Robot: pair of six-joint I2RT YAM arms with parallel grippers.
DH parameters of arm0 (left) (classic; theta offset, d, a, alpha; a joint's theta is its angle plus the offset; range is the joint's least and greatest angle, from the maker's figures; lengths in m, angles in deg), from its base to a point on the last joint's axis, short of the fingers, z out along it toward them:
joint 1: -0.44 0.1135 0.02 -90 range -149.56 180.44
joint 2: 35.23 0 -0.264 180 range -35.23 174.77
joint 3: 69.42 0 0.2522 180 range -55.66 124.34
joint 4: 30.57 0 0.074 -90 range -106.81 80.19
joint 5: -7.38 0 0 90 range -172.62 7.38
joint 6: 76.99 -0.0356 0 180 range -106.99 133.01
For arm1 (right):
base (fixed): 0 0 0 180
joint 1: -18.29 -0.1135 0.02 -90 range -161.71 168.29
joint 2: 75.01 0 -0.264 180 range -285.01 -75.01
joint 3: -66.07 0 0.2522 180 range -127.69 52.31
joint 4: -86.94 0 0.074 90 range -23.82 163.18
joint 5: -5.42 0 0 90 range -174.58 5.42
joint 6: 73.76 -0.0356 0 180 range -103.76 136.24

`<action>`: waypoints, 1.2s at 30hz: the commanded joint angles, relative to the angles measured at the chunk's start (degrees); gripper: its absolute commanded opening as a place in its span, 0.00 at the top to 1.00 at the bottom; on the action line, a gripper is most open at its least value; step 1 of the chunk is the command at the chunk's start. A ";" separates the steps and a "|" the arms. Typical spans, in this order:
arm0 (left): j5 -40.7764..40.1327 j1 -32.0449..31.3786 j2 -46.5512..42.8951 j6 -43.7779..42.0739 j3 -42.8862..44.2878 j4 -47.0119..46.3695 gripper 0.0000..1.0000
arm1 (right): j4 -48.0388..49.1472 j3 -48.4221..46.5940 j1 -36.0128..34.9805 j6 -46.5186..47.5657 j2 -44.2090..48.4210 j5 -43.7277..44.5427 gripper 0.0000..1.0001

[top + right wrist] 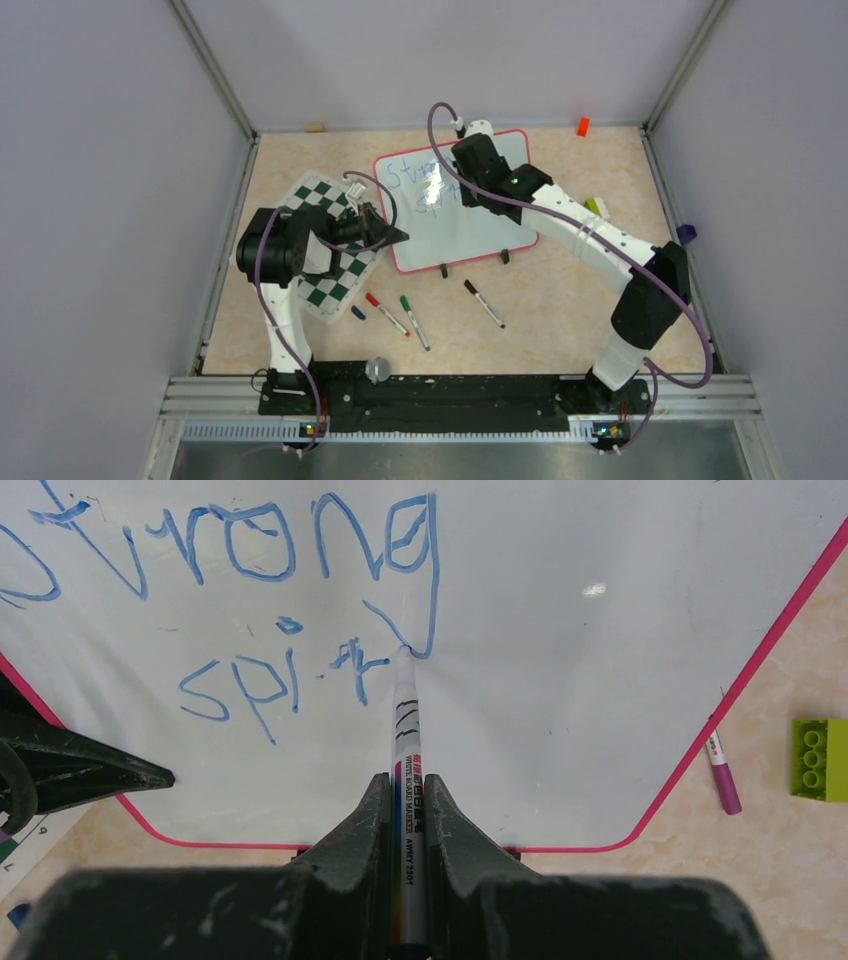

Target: Write a sentence on the whiteboard

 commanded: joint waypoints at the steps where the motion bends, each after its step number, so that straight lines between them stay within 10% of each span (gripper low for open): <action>1: -3.81 1.74 -0.86 -4.48 -0.22 -5.79 1.00 | 1.91 -1.32 0.78 0.72 0.18 2.09 1.00; 36: -3.85 1.77 -0.92 -4.56 -0.44 -5.79 1.00 | 0.26 -2.72 0.86 0.60 0.90 -0.13 1.00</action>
